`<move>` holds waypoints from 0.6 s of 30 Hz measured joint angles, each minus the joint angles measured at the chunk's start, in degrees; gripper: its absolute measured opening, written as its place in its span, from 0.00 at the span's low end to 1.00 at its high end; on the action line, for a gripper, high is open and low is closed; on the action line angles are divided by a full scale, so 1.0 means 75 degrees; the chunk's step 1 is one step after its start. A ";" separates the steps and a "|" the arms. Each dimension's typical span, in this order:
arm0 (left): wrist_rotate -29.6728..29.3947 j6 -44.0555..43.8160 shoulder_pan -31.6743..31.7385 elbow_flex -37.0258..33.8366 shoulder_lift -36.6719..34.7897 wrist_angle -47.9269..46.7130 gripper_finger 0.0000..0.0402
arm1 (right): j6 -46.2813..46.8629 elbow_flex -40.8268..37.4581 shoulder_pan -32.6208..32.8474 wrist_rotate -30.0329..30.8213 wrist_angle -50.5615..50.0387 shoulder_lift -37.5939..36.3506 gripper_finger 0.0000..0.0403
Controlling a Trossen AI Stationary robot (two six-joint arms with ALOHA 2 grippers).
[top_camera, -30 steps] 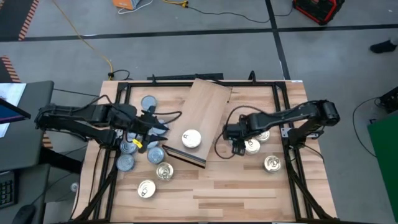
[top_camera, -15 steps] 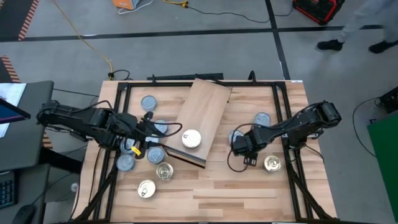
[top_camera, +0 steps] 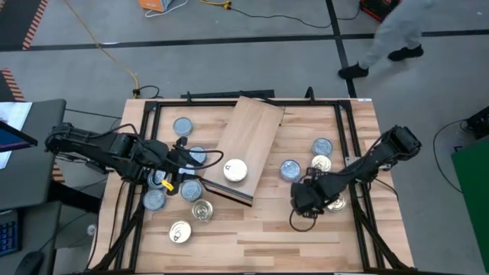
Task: Stack canned seafood by type on shelf
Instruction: Stack the blue pink tuna can on top of the blue pink tuna can on the shelf
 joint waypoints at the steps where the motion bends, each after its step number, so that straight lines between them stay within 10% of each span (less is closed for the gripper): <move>1: -0.0005 0.0000 0.0001 0.0000 0.0000 -0.0001 0.43 | 0.0084 0.0000 0.0102 0.0046 0.0173 0.0001 0.44; 10: -0.0007 -0.0086 0.0001 -0.0003 0.0000 0.0048 0.43 | 0.0006 0.0041 0.0468 0.0399 0.2681 0.0055 0.44; 18: 0.0019 -0.0365 0.0001 -0.0003 0.0000 0.0044 0.43 | 0.1337 0.0581 0.0028 0.0095 0.0168 0.0044 0.44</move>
